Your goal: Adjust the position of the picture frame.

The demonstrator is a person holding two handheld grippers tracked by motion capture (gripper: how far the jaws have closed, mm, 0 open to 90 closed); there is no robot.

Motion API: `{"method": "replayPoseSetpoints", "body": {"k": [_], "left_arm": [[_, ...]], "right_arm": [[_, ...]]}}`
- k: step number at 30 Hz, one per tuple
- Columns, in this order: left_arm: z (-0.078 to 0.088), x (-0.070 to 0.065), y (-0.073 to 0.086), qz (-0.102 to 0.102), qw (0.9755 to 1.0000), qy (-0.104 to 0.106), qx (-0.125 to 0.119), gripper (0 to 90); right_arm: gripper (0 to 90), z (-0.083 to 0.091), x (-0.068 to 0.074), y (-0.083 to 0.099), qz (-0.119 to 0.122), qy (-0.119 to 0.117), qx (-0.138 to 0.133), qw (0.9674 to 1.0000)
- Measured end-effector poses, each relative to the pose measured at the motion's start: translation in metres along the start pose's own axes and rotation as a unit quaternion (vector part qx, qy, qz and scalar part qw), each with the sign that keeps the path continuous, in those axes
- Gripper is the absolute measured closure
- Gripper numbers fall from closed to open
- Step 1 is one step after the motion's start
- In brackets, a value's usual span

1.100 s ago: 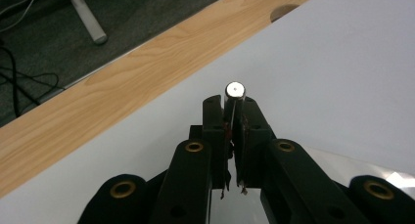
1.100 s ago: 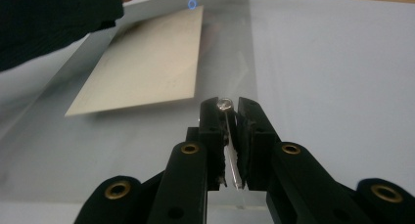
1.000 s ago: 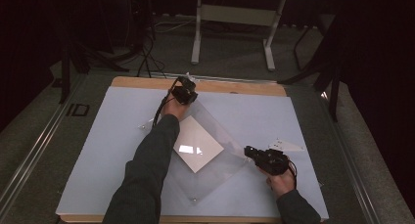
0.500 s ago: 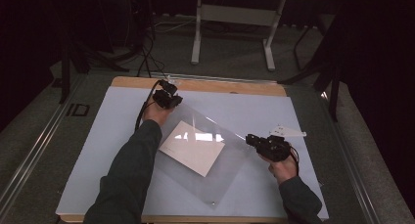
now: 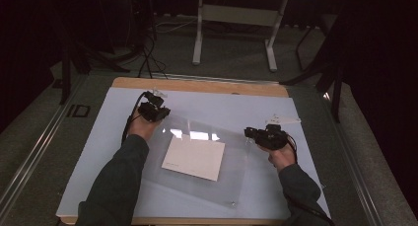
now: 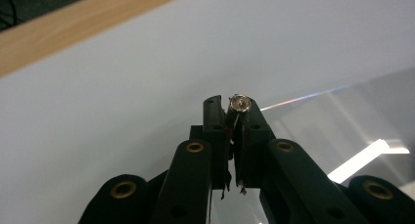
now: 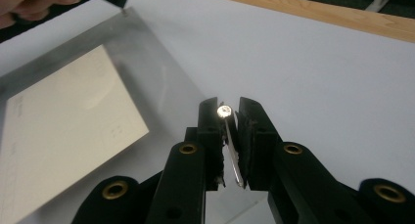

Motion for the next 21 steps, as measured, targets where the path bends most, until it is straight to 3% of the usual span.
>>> {"method": "replayPoseSetpoints", "body": {"k": [4,9,21], "left_arm": [[0.004,-0.003,0.015,0.007,1.0,-0.005,0.003,85.3],[0.004,-0.008,0.022,0.008,0.9998,-0.015,0.009,85.2],[-0.011,-0.013,0.033,0.026,0.9995,-0.009,0.012,85.1]], "right_arm": [[80.8,-0.016,-0.008,-0.004,-0.002,0.005,0.014,0.9999],[80.6,-0.034,-0.018,-0.006,-0.007,0.014,0.031,0.9994],[81.2,-0.053,-0.037,0.0,-0.03,0.026,0.054,0.9977]]}}
Point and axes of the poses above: each handheld gripper's, and its own axes: z roughly backward along the jaws, y roughly out of its underside, x roughly to its left, the point moved 3 cm from there along -z, roughly forward along the jaws, and after that the axes turned 9 degrees about y, right-handed, at the moved point
